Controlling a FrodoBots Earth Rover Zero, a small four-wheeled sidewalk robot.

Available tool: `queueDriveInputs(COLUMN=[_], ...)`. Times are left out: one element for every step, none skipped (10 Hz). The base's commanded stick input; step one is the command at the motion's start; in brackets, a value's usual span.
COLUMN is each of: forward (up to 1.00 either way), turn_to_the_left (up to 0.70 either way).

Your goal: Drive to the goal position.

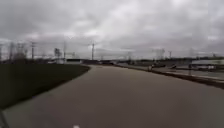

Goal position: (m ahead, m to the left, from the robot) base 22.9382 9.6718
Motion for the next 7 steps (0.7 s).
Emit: queueDriveInputs(forward=[1.00,1.00,1.00,1.00,1.00,1.00,1.00], turn_to_the_left=[0.00,0.00,0.00,0.00,0.00,0.00,0.00])
